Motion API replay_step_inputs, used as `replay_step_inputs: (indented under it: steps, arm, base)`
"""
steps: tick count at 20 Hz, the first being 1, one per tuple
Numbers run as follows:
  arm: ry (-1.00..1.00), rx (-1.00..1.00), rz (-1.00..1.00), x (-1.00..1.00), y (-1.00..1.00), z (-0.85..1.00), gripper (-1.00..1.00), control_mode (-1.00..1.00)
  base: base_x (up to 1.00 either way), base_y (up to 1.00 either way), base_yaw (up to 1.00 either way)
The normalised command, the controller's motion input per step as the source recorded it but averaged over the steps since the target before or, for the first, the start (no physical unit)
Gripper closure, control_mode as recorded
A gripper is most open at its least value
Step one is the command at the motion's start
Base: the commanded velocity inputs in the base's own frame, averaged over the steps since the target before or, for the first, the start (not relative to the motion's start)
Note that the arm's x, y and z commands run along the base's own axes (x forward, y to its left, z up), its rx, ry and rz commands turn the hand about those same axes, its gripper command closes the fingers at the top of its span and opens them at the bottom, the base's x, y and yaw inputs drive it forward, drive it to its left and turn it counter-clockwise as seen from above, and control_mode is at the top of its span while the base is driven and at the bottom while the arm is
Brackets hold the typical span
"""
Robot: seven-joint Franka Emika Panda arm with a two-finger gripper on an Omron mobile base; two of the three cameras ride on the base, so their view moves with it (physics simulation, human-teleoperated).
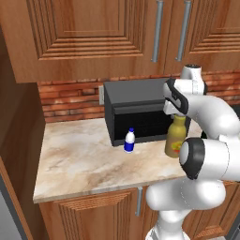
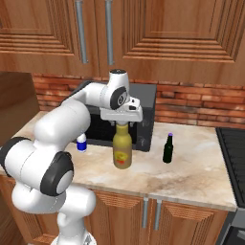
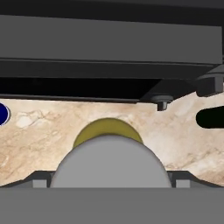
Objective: Place the drinks on the dining counter in a tight cluster.
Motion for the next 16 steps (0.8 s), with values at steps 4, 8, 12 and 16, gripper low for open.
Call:
replay_step_inputs:
  steps: [4, 8, 12, 16]
  arm:
    - [0.00, 0.00, 0.00, 0.00, 0.00, 0.00, 1.00, -1.00]
    - [0.00, 0.00, 0.00, 0.00, 0.00, 0.00, 1.00, -1.00]
    - [-0.01, 0.01, 0.00, -0.35, 0.02, 0.02, 1.00, -1.00]
    - [-0.08, 0.02, 0.00, -0.64, 0.18, 0.34, 1.00, -1.00]
  base:
    - [0.00, 0.00, 0.00]
    - [0.00, 0.00, 0.00]
    - [0.00, 0.00, 0.00]
    - [0.00, 0.00, 0.00]
